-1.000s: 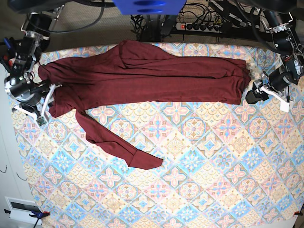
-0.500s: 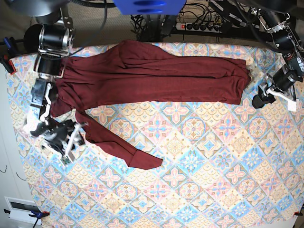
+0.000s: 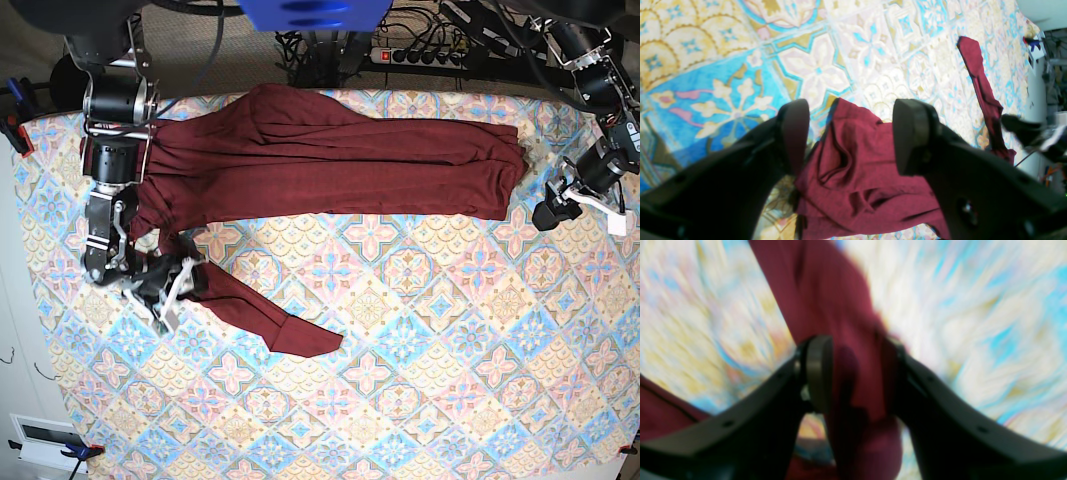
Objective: Layout the t-shirt on the table in an organized manner, then fold the t-shirt properly
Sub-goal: 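Grasp the trailing sleeve with the right gripper and lay it onto the strip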
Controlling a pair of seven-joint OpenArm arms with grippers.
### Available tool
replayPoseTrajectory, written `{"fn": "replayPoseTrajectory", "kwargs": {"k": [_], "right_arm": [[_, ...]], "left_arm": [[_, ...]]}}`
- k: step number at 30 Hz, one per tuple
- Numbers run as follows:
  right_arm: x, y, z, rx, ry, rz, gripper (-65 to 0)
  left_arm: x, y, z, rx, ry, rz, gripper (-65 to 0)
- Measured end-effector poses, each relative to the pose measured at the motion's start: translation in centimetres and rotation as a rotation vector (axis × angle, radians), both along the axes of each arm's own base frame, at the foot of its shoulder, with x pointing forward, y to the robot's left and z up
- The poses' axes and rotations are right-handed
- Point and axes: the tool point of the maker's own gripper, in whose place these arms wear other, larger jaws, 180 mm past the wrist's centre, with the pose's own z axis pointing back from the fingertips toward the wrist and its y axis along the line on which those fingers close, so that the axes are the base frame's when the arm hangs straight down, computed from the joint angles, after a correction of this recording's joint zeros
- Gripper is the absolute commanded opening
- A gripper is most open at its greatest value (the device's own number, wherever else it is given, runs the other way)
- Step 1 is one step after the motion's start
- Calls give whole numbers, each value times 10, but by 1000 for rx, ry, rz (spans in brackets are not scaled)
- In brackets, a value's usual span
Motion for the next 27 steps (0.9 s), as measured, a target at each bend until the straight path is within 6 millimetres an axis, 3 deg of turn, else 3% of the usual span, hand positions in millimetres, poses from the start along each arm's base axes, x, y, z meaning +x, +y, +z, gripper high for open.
{"fn": "replayPoseTrajectory", "kwargs": {"k": [4, 6, 7, 11, 16, 20, 22, 25, 27], "right_arm": [[23, -10, 11, -57, -52, 0, -417], [42, -5, 27, -20, -133, -11, -417], [44, 0, 27, -14, -135, -8, -417], [22, 16, -8, -6, -73, 18, -417], [24, 12, -11, -21, -49, 16, -417], [21, 23, -16, -78, -42, 101, -427], [20, 30, -18, -107, -39, 142, -483], [18, 43, -20, -105, -43, 187, -639], [18, 47, -20, -106, -46, 195, -650]], "left_arm": [[0, 0, 0, 1, 0, -1, -265], [0, 0, -1, 3, 3, 0, -265], [0, 0, 0, 3, 2, 0, -265], [0, 0, 0, 0, 1, 0, -265], [0, 1, 0, 6, 2, -3, -265], [0, 0, 0, 9, 3, -6, -265], [0, 0, 0, 8, 3, -7, -266], [0, 0, 0, 9, 3, -7, -266], [0, 0, 0, 8, 3, -7, -266]]}}
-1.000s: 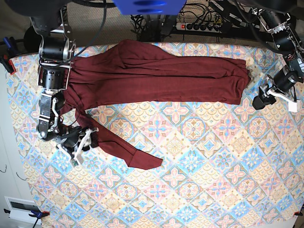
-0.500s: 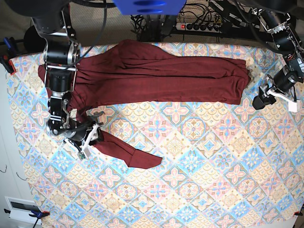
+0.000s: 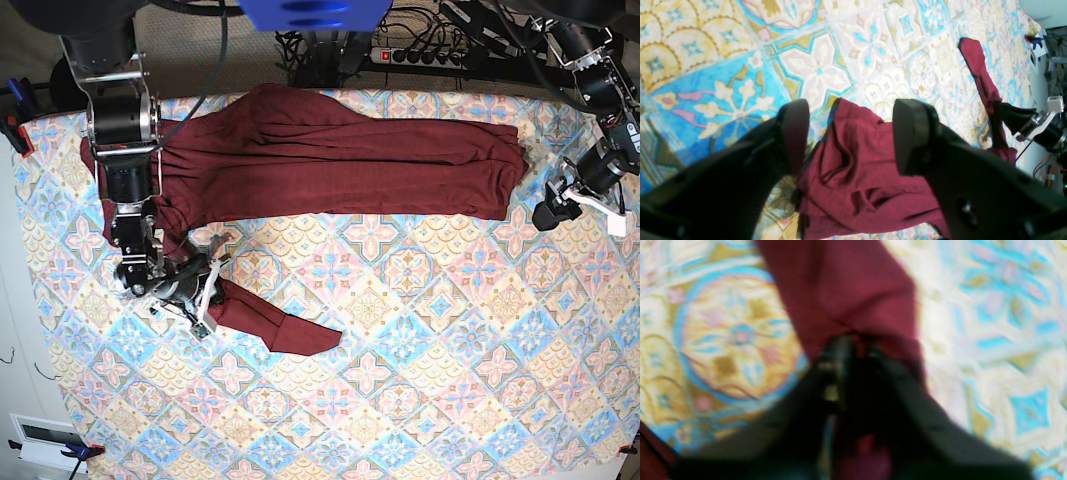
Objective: Layout the t-shirt on the table in an organized manner, then fold the t-shirt properly
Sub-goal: 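Grasp the trailing sleeve with the right gripper and lay it onto the strip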
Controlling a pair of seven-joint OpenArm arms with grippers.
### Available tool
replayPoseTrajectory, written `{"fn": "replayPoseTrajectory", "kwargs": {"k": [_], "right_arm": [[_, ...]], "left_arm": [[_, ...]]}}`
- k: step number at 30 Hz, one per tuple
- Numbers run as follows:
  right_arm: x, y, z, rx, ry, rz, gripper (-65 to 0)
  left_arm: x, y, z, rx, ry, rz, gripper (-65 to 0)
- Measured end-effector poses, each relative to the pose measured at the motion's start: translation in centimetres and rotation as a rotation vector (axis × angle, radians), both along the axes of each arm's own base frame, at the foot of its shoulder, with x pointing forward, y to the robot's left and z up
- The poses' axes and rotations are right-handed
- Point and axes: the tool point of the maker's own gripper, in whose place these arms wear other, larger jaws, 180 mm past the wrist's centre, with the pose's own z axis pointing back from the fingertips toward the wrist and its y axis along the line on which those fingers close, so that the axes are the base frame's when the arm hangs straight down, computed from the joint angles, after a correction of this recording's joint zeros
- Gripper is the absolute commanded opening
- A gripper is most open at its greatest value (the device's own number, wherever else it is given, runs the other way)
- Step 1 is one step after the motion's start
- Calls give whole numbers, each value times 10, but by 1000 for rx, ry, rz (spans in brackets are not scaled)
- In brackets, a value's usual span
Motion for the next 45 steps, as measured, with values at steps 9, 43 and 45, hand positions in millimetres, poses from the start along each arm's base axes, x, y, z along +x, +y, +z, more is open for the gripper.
{"fn": "replayPoseTrajectory", "kwargs": {"k": [9, 43, 45], "right_arm": [[-33, 21, 24, -139, -58, 144, -648], [-192, 103, 67, -29, -139, 348, -648], [-201, 109, 63, -22, -114, 373, -648]], "left_arm": [[-1, 0, -1, -2, 3, 1, -266], [-2, -2, -3, -5, 8, -2, -266], [-3, -2, -4, -4, 13, -2, -266]]}}
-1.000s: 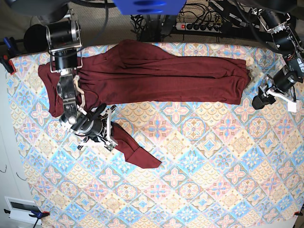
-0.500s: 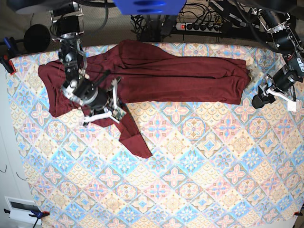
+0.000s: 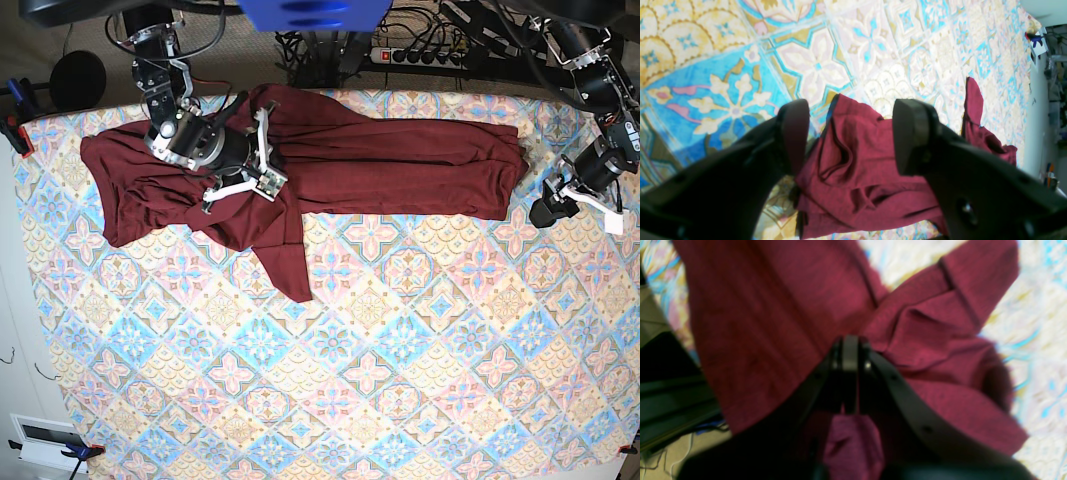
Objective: Layout the t-shirt on the table in an organized manner, then fold the t-shirt properly
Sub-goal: 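Grasp the trailing sleeve with the right gripper and lay it onto the strip, then reach the left gripper to the shirt middle and pull the fabric toward the strip end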
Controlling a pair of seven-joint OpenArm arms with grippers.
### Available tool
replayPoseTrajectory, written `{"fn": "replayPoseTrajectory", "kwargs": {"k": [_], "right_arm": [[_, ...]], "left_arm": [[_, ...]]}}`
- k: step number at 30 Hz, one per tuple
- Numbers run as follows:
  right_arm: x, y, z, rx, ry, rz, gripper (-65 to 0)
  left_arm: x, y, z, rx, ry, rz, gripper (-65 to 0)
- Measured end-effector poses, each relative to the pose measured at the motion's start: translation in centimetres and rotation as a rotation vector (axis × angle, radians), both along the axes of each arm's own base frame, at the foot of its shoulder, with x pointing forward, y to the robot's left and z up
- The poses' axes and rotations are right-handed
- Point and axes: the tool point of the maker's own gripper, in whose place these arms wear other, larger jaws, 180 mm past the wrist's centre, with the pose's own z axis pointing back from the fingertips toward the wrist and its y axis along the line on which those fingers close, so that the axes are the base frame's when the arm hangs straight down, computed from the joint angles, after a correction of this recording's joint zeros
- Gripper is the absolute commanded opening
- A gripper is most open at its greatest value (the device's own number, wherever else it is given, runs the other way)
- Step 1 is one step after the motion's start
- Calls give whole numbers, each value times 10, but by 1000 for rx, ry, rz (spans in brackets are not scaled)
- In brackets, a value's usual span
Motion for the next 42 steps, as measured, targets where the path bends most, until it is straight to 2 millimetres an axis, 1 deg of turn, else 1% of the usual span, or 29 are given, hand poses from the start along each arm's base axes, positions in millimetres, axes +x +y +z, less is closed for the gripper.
{"fn": "replayPoseTrajectory", "kwargs": {"k": [4, 8, 11, 15, 18, 22, 24, 26, 29, 33, 35, 37, 40, 42], "right_arm": [[-14, 26, 0, 37, 17, 78, -648], [-29, 43, -2, 50, 37, 145, -648], [-30, 51, 0, 52, 29, 177, -648], [-26, 54, 3, 56, 15, 178, -648], [-28, 49, -1, 21, 33, 178, -648], [-20, 47, 2, 15, 15, 172, -647], [-15, 45, 4, 16, 5, 164, -646], [-11, 39, 5, 25, 6, 139, -638], [-2, 26, 4, -1, -4, 96, -593], [2, 16, 4, -14, -2, 67, -503], [3, 8, 1, -40, 12, 52, -458], [5, 0, 0, -61, 14, 37, -432], [10, -11, 1, -77, 5, 14, -422], [14, -19, 2, -80, 1, -14, -422]], "left_arm": [[0, 1, 0, 4, 1, 0, -266], [0, 1, 0, 4, 0, 1, -266], [1, 0, 0, 1, 0, 0, -266], [2, -6, -2, 2, 5, -19, -266], [2, -10, -4, -6, 7, -26, -266], [2, -11, -5, -8, 9, -26, -266], [3, -20, -8, -16, 16, -49, -266], [5, -26, -9, -30, 14, -61, -265], [11, -33, -8, -27, 11, -86, -261], [33, -46, 6, -38, -45, -120, -260], [43, -57, 11, -35, -58, -160, -260], [52, -72, 13, -41, -66, -204, -260], [71, -97, 25, -80, -120, -236, -260], [80, -117, 29, -102, -140, -272, -260]]}}
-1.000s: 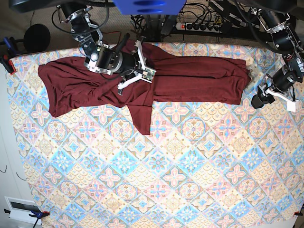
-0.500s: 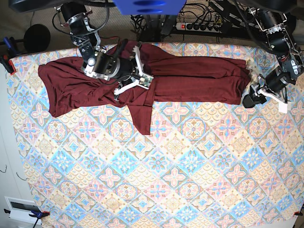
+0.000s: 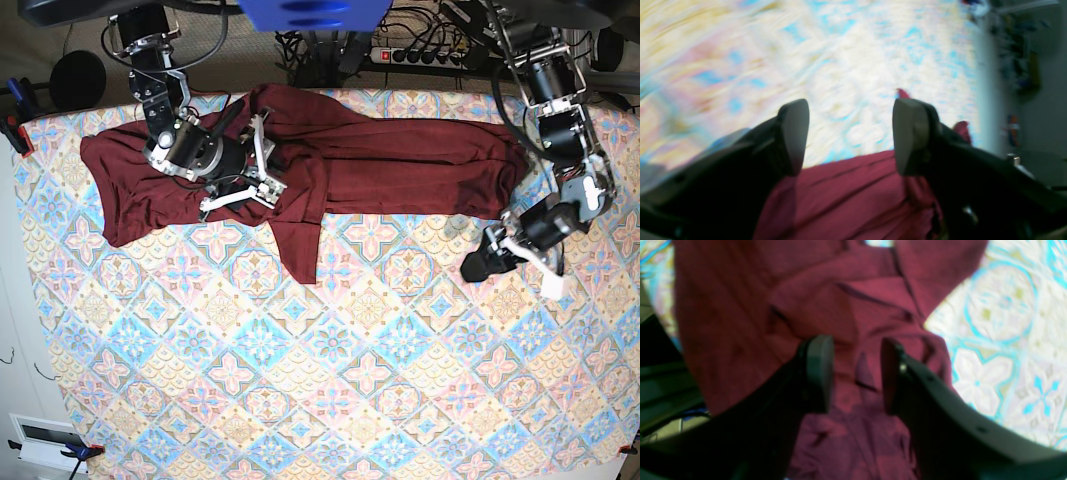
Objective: Layout the t-shirt on the table in an organized manner, then fold the t-shirt properly
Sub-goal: 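Reach the left gripper to the shirt middle and pull the fabric toward the strip end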
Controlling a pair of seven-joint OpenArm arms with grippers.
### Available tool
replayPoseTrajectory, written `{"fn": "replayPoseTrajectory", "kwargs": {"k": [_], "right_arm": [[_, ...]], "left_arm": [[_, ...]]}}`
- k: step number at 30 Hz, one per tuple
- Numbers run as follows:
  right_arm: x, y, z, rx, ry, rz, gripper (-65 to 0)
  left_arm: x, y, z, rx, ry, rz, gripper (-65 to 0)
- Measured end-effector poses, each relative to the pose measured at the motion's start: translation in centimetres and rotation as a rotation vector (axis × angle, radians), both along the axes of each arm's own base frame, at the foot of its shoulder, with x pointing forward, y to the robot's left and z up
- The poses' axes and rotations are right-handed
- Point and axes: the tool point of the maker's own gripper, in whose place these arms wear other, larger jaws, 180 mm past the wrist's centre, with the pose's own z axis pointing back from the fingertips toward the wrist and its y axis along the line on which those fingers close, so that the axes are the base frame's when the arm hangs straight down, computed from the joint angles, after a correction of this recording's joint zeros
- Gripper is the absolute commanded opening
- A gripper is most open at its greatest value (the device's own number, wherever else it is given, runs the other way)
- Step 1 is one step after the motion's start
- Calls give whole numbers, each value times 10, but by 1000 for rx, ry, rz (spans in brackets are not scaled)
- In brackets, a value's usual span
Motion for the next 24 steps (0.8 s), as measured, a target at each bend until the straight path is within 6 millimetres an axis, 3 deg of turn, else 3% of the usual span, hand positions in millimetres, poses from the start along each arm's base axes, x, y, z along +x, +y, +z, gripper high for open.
{"fn": "replayPoseTrajectory", "kwargs": {"k": [7, 9, 12, 18, 21, 24], "right_arm": [[22, -47, 8, -34, -40, -151, -422], [22, -51, 8, -33, -39, -167, -422], [24, -57, 10, -19, -43, -189, -422], [28, -71, 14, -13, -47, -238, -422], [30, -65, 24, 97, -45, -255, -422], [34, -72, 32, 146, -52, -294, -422]], "left_arm": [[19, -109, -3, 27, -9, -234, -260], [20, -134, -15, 26, 21, -275, -260], [20, -159, -47, 54, 126, -314, -263], [35, -199, -58, 28, 130, -319, -265], [29, -219, -70, 15, 175, -344, -266], [21, -232, -85, 7, 227, -357, -266]]}}
